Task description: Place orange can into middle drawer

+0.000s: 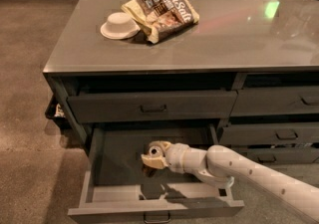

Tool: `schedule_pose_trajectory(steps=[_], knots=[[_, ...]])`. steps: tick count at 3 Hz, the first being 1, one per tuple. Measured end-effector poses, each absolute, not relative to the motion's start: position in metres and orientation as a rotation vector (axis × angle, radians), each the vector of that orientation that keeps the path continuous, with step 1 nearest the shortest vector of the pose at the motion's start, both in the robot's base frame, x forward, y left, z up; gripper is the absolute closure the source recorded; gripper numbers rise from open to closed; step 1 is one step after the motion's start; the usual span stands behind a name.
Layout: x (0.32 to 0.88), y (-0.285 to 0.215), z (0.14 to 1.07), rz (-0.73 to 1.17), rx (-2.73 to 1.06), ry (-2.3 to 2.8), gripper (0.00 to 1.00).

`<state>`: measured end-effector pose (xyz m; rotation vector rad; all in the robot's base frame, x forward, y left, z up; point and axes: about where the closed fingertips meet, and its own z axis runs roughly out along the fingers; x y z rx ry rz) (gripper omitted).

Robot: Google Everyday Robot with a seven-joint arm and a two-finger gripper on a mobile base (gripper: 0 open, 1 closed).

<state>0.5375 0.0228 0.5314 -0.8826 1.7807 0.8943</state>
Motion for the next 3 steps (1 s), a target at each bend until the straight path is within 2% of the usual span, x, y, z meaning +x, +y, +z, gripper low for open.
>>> schedule_pose_trajectory(steps=[1,2,3], knots=[[0.542,0.038,0.49,0.941,-0.879,1.782,1.0],[0.546,0.051,0.466,0.979,-0.885,1.773,0.82],[0.549,0.056,0.456,0.994,-0.903,1.766,0.59]])
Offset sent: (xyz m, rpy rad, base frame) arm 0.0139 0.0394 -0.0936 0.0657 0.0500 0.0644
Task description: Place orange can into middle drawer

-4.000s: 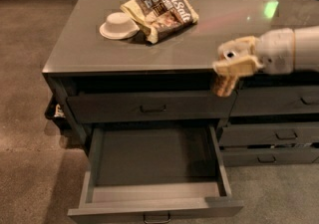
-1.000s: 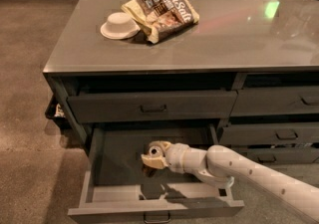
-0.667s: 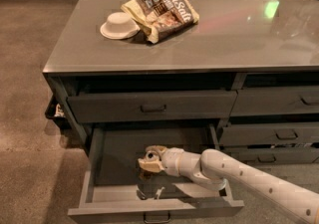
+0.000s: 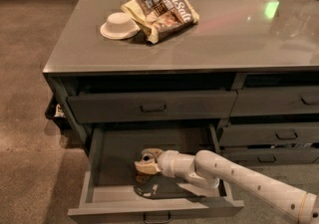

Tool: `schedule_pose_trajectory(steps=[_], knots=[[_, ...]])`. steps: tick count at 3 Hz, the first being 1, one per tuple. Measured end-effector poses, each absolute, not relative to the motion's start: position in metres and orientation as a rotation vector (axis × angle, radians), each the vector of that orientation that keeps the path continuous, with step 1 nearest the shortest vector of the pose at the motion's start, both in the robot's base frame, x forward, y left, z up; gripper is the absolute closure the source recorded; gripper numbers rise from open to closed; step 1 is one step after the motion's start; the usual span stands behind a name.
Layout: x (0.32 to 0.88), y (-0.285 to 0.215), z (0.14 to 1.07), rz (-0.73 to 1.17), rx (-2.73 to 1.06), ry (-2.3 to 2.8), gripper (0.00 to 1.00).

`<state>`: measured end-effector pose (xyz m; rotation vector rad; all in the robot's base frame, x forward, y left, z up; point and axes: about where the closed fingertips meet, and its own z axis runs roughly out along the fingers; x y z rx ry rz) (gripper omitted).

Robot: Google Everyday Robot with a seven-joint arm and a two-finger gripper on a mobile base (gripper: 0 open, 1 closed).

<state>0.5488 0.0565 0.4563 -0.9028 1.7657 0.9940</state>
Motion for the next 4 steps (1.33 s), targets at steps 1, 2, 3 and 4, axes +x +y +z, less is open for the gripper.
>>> schedule_pose_trajectory(steps=[1,2,3,4], knots=[[0.5495,0.0587,0.4503,0.994,-0.915,1.772,0.36],[0.5495,0.0588,0.4503,0.994,-0.915,1.772,0.12],[0.5495,0.0588,0.4503,0.994,-0.915,1.772,0.0],[0.5495,0.0588,0.4503,0.994,-0.915,1.772,0.0]])
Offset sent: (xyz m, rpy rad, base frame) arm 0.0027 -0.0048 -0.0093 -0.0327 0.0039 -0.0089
